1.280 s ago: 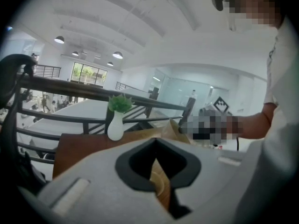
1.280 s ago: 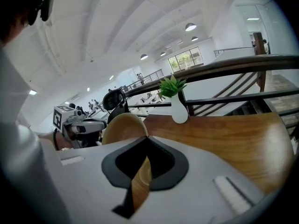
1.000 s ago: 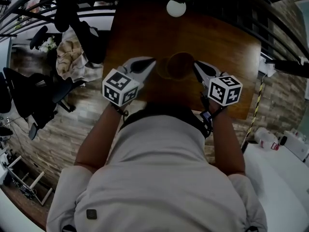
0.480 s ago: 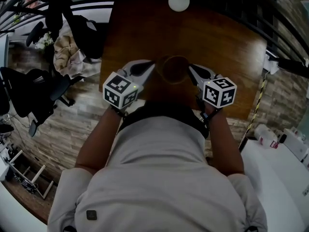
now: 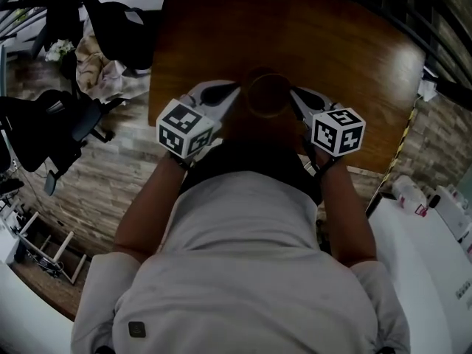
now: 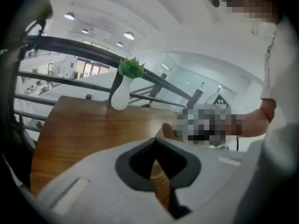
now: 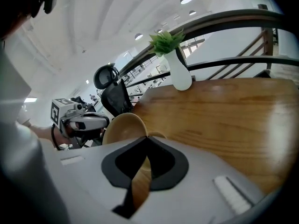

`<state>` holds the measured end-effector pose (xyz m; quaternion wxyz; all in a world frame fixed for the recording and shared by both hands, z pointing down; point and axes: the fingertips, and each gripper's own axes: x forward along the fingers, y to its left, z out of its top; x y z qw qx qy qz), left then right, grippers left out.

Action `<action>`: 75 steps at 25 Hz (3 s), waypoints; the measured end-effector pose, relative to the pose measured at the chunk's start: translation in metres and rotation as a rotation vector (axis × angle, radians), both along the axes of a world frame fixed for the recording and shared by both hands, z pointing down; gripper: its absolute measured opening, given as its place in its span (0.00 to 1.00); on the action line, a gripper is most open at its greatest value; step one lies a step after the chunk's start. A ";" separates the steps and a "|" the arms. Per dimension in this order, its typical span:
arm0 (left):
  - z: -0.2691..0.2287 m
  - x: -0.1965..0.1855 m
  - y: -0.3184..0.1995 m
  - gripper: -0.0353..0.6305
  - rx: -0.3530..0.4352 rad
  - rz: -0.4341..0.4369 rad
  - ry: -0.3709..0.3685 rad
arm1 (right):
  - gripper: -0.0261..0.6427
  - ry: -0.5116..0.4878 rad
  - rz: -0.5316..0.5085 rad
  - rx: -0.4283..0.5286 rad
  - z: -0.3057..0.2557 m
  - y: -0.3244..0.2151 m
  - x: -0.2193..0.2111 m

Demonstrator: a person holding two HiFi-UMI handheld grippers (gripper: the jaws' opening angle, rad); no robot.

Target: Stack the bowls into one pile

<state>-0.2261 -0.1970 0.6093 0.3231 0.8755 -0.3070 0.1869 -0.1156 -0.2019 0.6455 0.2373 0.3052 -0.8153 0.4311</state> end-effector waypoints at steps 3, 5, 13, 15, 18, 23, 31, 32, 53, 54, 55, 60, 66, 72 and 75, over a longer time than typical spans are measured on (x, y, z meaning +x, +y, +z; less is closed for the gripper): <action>0.020 0.000 0.005 0.06 -0.030 0.002 -0.010 | 0.06 0.001 -0.004 -0.025 0.021 0.003 0.000; 0.029 0.000 0.005 0.06 -0.041 -0.002 -0.015 | 0.06 0.003 -0.002 -0.032 0.033 0.002 0.002; 0.047 -0.003 0.005 0.06 -0.065 -0.009 -0.025 | 0.14 0.014 -0.015 -0.065 0.057 0.005 0.000; 0.047 -0.003 0.005 0.06 -0.061 -0.012 -0.031 | 0.38 0.041 -0.015 -0.084 0.064 0.006 0.000; 0.046 0.000 0.009 0.06 -0.065 -0.007 -0.027 | 0.38 0.043 -0.005 -0.089 0.065 0.008 0.001; 0.045 0.003 0.012 0.06 -0.068 -0.006 -0.022 | 0.36 0.033 -0.011 -0.086 0.062 0.012 0.002; 0.043 0.008 0.020 0.06 -0.067 -0.005 -0.024 | 0.28 0.016 -0.012 -0.070 0.054 0.020 0.004; 0.042 0.009 0.021 0.06 -0.067 -0.004 -0.023 | 0.25 0.017 -0.014 -0.065 0.052 0.022 0.004; -0.077 0.011 0.026 0.06 0.142 0.035 0.000 | 0.05 0.012 -0.025 0.195 -0.080 0.034 -0.001; -0.085 0.010 0.027 0.06 0.158 0.037 0.003 | 0.05 0.013 -0.018 0.214 -0.090 0.035 -0.001; -0.094 0.010 0.027 0.06 0.177 0.040 0.005 | 0.05 0.014 -0.011 0.235 -0.100 0.034 -0.001; -0.141 0.004 0.027 0.06 0.280 0.058 0.015 | 0.05 0.012 0.022 0.347 -0.150 0.029 -0.006; -0.197 -0.004 0.029 0.06 0.382 0.071 0.033 | 0.05 0.018 0.039 0.462 -0.213 0.031 -0.015; -0.241 -0.010 0.035 0.06 0.468 0.090 0.053 | 0.05 0.031 0.059 0.553 -0.262 0.040 -0.019; -0.255 -0.013 0.039 0.06 0.494 0.098 0.061 | 0.05 0.039 0.069 0.569 -0.274 0.044 -0.019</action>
